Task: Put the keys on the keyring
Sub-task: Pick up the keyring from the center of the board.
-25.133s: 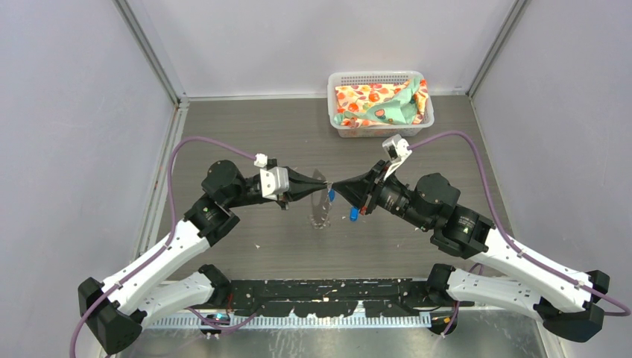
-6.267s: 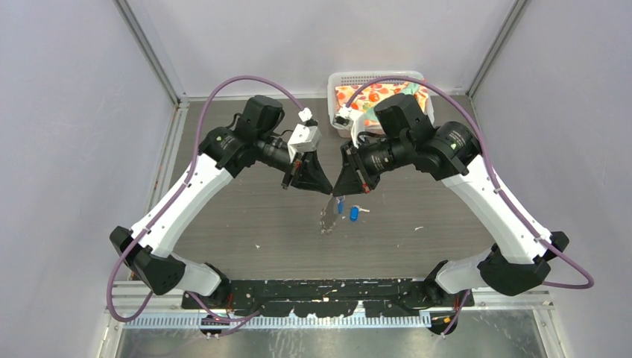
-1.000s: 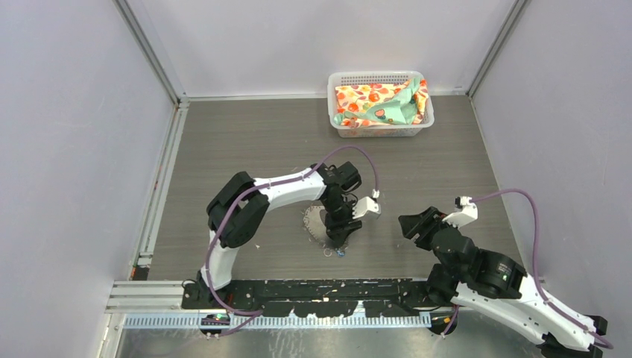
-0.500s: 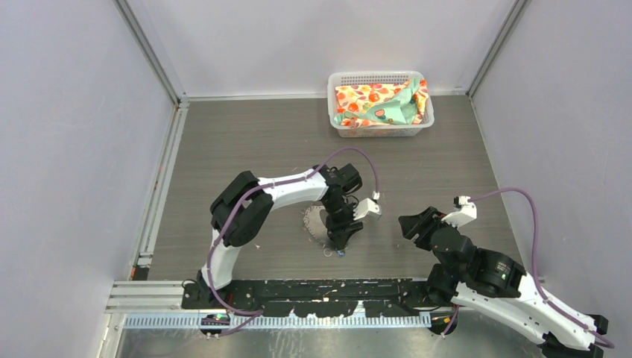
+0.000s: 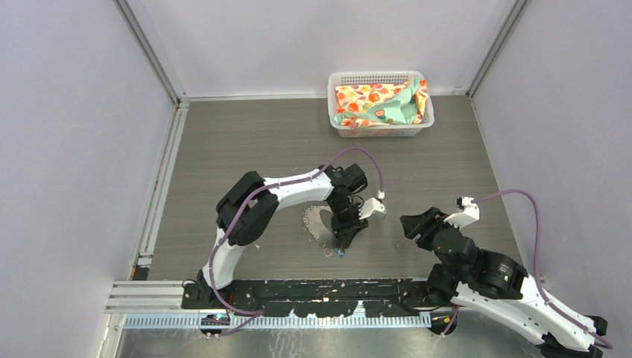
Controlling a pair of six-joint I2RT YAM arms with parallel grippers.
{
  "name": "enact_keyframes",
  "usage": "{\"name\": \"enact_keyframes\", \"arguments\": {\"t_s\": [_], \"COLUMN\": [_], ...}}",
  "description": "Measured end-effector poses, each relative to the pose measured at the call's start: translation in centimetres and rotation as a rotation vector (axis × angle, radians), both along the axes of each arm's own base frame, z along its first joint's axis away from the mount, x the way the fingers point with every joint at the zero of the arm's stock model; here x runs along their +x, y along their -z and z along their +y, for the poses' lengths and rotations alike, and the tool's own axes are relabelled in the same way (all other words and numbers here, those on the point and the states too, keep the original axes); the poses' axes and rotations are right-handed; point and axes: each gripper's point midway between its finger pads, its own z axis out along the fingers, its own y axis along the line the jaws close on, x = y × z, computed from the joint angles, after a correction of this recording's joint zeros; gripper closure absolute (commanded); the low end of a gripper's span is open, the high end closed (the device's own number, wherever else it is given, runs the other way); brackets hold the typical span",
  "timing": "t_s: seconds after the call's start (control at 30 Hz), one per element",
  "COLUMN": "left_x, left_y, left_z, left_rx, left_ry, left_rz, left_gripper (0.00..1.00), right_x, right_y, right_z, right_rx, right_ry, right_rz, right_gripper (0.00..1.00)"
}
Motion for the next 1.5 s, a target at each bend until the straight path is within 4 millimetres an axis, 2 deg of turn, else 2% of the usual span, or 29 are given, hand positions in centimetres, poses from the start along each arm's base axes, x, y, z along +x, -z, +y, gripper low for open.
{"name": "enact_keyframes", "arguments": {"t_s": [0.33, 0.8, 1.03, 1.27, 1.4, 1.5], "left_x": [-0.7, -0.7, -1.0, -1.0, -0.8, -0.1], "left_y": [0.3, 0.5, 0.5, 0.5, 0.0, -1.6], "left_z": [0.5, 0.5, 0.3, -0.1, -0.3, -1.0], "left_rx": [0.037, 0.044, 0.049, 0.048, 0.036, -0.032], "left_ry": [0.024, 0.036, 0.022, 0.0, -0.052, -0.11], "left_rz": [-0.012, -0.033, -0.025, -0.022, 0.028, 0.095], "left_gripper": [0.77, 0.78, 0.99, 1.0, 1.0, 1.0], "right_x": [0.0, 0.0, 0.0, 0.0, 0.0, 0.0], "right_y": [0.0, 0.0, 0.0, 0.0, -0.1, -0.4], "right_z": [0.0, 0.0, 0.0, 0.0, -0.1, -0.2], "right_rx": [0.0, 0.0, 0.0, 0.0, 0.003, 0.021], "right_ry": [0.0, 0.0, -0.001, 0.001, 0.003, 0.007], "right_rz": [0.0, 0.0, 0.0, -0.001, -0.004, -0.019], "right_gripper": [0.4, 0.41, 0.41, 0.43, 0.43, 0.43]}}
